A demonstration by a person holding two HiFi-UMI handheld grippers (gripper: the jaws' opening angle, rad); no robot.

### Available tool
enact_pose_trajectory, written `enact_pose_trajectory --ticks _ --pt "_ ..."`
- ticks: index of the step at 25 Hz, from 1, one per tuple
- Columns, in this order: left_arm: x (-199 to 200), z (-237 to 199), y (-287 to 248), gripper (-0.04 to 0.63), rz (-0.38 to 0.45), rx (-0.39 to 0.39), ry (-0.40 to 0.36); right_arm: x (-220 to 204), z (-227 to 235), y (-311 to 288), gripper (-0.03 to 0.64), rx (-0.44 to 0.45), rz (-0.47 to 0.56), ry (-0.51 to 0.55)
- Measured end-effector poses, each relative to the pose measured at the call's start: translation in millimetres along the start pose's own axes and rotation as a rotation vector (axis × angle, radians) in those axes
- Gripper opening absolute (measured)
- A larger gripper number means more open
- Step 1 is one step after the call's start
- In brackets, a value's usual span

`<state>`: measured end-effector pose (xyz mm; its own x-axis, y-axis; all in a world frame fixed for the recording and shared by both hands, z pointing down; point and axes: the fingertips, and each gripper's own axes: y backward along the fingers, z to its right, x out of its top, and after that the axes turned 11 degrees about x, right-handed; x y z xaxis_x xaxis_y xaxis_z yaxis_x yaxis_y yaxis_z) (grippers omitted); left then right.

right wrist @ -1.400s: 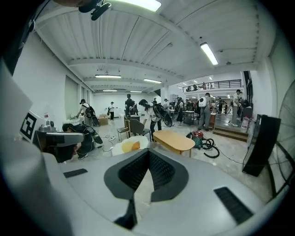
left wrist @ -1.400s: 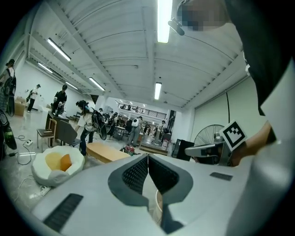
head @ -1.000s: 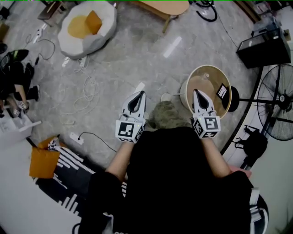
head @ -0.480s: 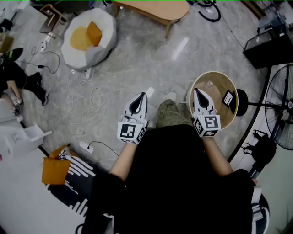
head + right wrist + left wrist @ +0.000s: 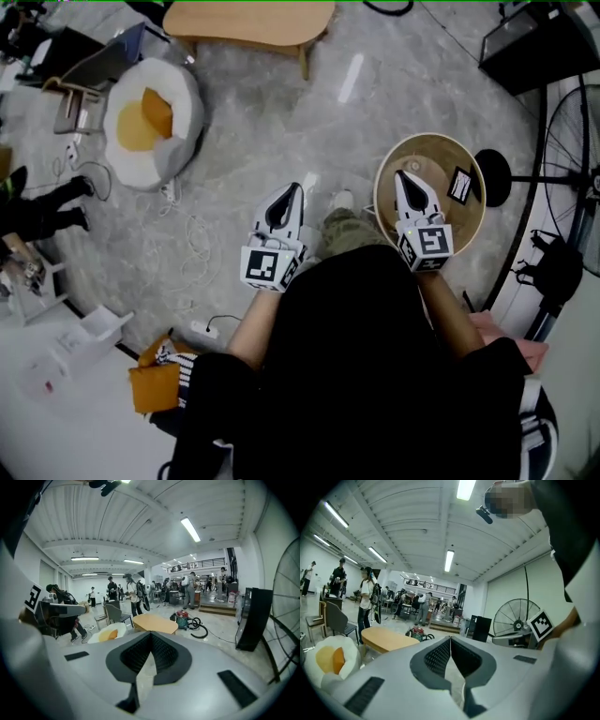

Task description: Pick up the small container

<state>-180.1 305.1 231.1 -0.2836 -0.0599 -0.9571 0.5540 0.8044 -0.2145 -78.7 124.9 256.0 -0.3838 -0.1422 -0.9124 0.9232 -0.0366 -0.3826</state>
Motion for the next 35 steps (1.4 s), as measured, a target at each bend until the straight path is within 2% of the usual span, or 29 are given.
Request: enact_pose_trajectory --ticks 4,8,11,15,17,20,24,27,31,35 --pt "-4 17 -52 0.02 -0.043 -0.025 -0.01 -3 51 -4 0.015 -0.046 -0.006 -0.036" --pt "-7 32 -99 0.021 -0.078 -0.032 -0.062 -5 98 -3 0.015 -0.098 -0.007 -0.072" --pt "-8 44 -130 0.021 -0.097 -0.05 -0.073 -9 129 5 0.015 -0.138 -0.012 -0.084" --pt "-20 65 -167 0.021 -0.139 -0.068 -0.112 -26 179 24 0.015 -0.229 -0.024 -0.105" --pt "-32 81 -186 0.021 -0.175 -0.129 -0.113 -35 199 29 0.015 -0.296 -0.024 -0.143" --pt "-58 110 -209 0.021 -0.223 -0.266 -0.125 -44 213 32 0.015 -0.386 -0.004 -0.198" --pt "-128 147 -241 0.021 -0.316 -0.421 -0.147 -72 234 32 0.015 -0.494 0.022 -0.265" --pt "-184 168 -263 0.021 -0.36 -0.52 -0.193 -104 235 26 0.015 -0.533 0.027 -0.326" --pt "-246 198 -277 0.021 -0.375 -0.616 -0.21 -150 237 38 0.015 -0.575 0.015 -0.37" --pt "-297 224 -307 0.021 -0.405 -0.688 -0.255 -191 262 35 0.015 -0.63 0.009 -0.393"
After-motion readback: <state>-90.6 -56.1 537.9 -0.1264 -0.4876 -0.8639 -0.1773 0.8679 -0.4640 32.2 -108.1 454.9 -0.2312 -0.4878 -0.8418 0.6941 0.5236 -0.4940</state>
